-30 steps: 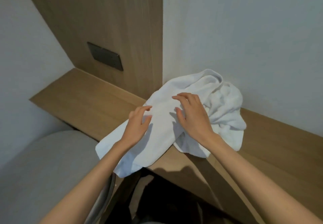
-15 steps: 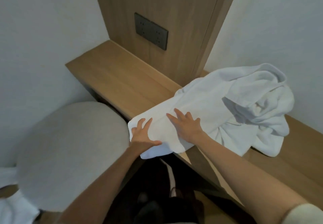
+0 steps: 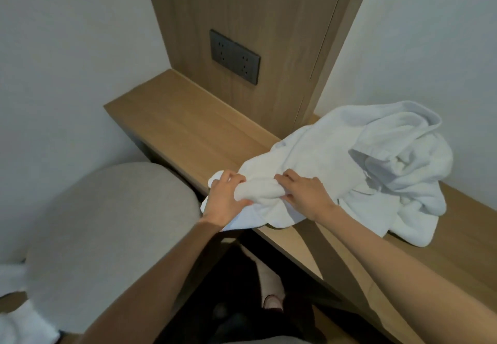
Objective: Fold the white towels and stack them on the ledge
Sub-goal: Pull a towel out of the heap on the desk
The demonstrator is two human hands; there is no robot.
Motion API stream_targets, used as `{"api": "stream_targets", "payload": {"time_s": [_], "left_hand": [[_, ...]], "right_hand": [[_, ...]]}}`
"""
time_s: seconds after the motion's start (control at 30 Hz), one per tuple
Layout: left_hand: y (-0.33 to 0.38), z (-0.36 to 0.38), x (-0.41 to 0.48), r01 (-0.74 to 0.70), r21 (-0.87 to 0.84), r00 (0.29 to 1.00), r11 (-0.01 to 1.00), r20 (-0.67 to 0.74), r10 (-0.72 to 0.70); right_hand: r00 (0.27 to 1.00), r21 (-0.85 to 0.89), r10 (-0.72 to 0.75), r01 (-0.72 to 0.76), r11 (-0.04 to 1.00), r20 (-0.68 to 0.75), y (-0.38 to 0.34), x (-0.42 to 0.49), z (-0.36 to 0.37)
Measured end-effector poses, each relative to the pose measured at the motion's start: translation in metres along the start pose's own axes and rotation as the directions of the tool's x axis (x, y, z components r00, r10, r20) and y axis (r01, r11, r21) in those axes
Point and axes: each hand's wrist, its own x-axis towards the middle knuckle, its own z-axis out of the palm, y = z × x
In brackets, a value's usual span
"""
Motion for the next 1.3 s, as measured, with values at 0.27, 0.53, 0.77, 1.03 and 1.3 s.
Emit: {"api": "stream_targets", "payload": {"time_s": [0.27,0.53,0.77,1.03,1.3], "left_hand": [[0.068,-0.027,0.063,-0.308,-0.140,0.951,0.941,-0.084,0.299],[0.076,0.037,0.085,-0.101,0.211,0.944,0.972,0.330,0.026],[0.072,0.005,0.064,-0.137,0.188,0.950,0.973,0.302,0.076],[0.080,-0.043,-0.029,-0.052,0.311,0.996,0.949,-0.051,0.072],[0.047,-0.086,-0.128,0.174,0.304,0.969,0.937,-0.220,-0.109]], "right_hand": [[0.913,0.136,0.299,-0.271,0.953,-0.277,0.037,-0.015,-0.027],[0.921,0.086,0.378,-0.370,0.925,-0.100,0.054,-0.017,0.016],[0.913,0.126,0.266,-0.238,0.963,-0.309,0.059,-0.023,-0.015],[0.910,0.196,0.036,0.050,0.979,-0.412,0.010,-0.042,-0.050],[0.889,0.215,-0.132,0.246,0.945,-0.439,-0.092,-0.046,-0.047]]}}
